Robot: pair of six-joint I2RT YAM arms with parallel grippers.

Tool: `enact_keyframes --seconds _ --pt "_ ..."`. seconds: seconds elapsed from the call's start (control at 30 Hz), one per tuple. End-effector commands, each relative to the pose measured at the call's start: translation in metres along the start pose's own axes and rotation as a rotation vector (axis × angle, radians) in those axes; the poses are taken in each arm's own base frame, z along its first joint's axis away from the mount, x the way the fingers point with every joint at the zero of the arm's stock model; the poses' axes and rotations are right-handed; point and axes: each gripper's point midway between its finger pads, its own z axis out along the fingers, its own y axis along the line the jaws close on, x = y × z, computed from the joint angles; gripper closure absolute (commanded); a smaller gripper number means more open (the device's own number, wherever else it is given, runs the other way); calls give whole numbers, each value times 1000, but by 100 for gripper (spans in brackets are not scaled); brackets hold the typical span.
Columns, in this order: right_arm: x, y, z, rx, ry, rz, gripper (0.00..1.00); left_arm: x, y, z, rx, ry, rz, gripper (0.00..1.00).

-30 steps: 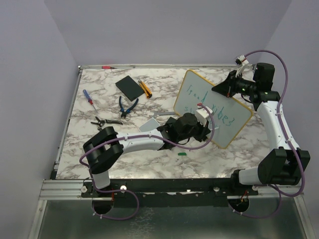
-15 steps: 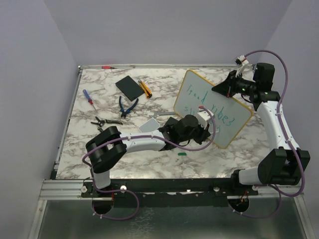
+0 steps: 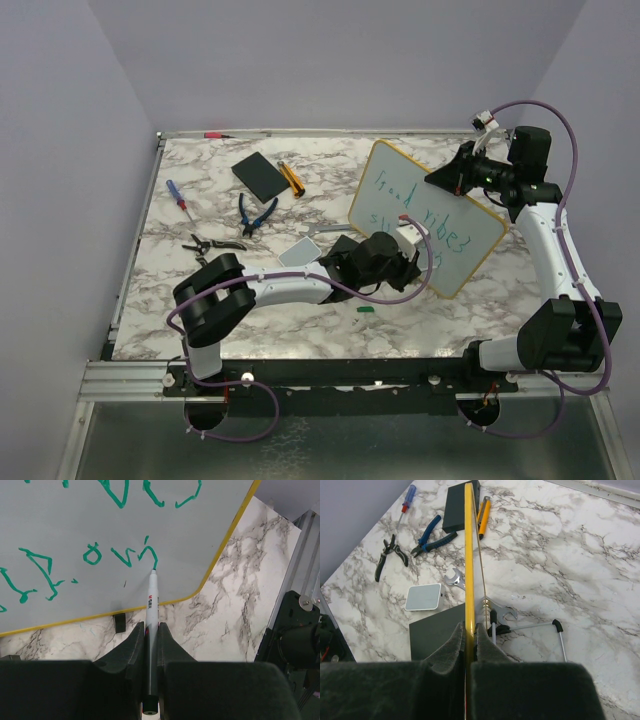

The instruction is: Write a sentence on the whiteboard

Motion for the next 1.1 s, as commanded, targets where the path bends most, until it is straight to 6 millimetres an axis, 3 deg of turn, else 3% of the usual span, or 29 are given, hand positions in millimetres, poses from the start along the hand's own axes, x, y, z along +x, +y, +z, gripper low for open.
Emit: enact_keyframes --seconds 0.0,0.3,1.07 --pt "18 5 1 -3 49 62 99 -26 -19 -12 56 -53 1 100" --pt "18 6 0 -3 48 60 99 -28 -34 -4 93 -53 6 100" --pt "19 7 -1 -3 47 57 99 -33 -24 6 34 -75 8 100"
